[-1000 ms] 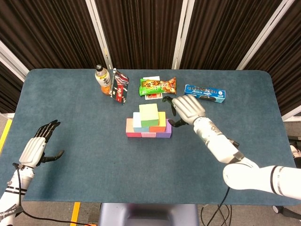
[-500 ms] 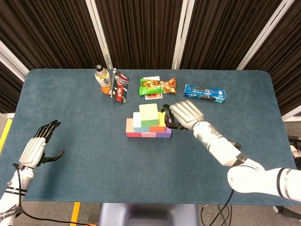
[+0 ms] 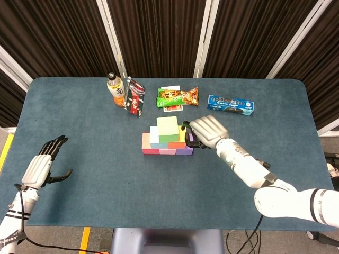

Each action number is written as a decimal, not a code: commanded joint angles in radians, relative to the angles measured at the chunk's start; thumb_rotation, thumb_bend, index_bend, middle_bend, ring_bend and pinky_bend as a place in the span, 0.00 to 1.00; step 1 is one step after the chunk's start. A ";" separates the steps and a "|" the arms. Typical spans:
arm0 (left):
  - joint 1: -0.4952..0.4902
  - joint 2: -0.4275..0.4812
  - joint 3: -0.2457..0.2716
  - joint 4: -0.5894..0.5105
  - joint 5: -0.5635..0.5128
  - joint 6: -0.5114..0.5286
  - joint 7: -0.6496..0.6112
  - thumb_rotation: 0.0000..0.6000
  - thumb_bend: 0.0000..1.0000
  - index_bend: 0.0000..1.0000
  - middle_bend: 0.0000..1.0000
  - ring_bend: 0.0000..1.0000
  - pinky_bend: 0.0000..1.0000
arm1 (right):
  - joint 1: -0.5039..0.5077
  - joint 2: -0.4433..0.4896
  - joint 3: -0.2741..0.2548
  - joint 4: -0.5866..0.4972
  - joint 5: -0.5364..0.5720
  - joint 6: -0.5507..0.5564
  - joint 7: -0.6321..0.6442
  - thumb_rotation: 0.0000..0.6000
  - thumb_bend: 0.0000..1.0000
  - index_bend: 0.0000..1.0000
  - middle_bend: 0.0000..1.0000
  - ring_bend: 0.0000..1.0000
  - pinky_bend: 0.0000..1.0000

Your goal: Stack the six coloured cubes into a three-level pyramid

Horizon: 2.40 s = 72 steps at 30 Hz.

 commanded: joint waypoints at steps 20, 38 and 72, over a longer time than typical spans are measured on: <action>-0.001 -0.007 0.003 0.012 0.006 -0.002 -0.012 1.00 0.30 0.00 0.00 0.00 0.06 | 0.054 -0.008 -0.052 -0.023 0.069 0.031 -0.045 0.33 0.78 0.37 0.65 0.73 1.00; 0.004 -0.009 0.005 0.021 0.001 -0.002 -0.022 1.00 0.30 0.00 0.00 0.00 0.06 | 0.094 -0.047 -0.034 0.021 0.087 -0.005 -0.028 0.33 0.78 0.36 0.65 0.73 1.00; 0.005 -0.017 0.006 0.038 0.012 0.005 -0.041 1.00 0.30 0.00 0.00 0.00 0.06 | 0.116 -0.044 -0.065 -0.011 0.116 0.040 -0.045 0.32 0.78 0.34 0.65 0.73 1.00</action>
